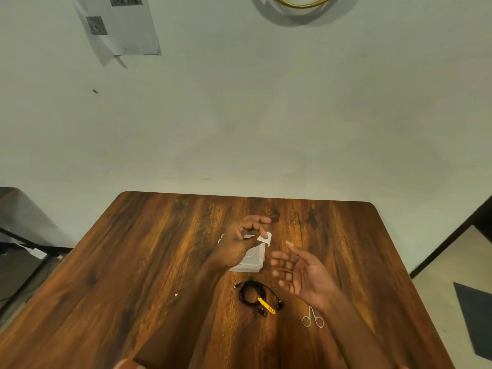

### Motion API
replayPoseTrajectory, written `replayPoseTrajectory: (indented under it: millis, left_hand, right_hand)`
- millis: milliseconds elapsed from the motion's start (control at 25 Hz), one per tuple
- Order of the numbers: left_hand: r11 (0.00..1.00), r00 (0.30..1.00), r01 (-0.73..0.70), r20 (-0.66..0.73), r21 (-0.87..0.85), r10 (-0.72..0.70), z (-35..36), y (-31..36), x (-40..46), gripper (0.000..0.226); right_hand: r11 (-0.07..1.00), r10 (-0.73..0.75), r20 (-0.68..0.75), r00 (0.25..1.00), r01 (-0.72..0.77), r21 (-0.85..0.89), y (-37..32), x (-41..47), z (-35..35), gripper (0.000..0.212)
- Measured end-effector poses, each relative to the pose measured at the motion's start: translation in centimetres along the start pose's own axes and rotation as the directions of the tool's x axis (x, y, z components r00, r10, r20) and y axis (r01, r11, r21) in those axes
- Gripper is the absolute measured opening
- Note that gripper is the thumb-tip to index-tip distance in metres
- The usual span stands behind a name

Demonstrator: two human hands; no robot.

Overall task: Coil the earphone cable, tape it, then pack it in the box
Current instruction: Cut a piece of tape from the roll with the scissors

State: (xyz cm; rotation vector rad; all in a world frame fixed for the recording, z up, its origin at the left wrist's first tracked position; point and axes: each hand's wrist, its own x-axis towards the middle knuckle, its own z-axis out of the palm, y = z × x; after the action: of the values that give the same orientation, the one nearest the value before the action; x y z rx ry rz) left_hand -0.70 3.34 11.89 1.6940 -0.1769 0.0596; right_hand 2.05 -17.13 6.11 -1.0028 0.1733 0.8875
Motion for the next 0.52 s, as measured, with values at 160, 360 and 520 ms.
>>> replayPoseTrajectory:
  millis: [160, 360, 520]
  left_hand:
    - [0.995, 0.985, 0.045, 0.161, 0.085, -0.058, -1.1, 0.1, 0.2, 0.040]
    - [0.991, 0.963, 0.099, 0.242, 0.088, -0.118, -1.2, 0.3, 0.6, 0.029]
    - [0.976, 0.953, 0.126, 0.250, 0.175, -0.168, -1.2, -0.6, 1.0, 0.036]
  right_hand:
    - [0.996, -0.058, 0.117, 0.991, 0.065, -0.055, -1.8, -1.1, 2.4, 0.035]
    - [0.992, -0.081, 0.125, 0.989, 0.092, -0.088, -1.1, -1.0, 2.9, 0.034]
    - [0.997, -0.078, 0.063, 0.995, 0.079, -0.015, -0.1, -0.6, 2.2, 0.035]
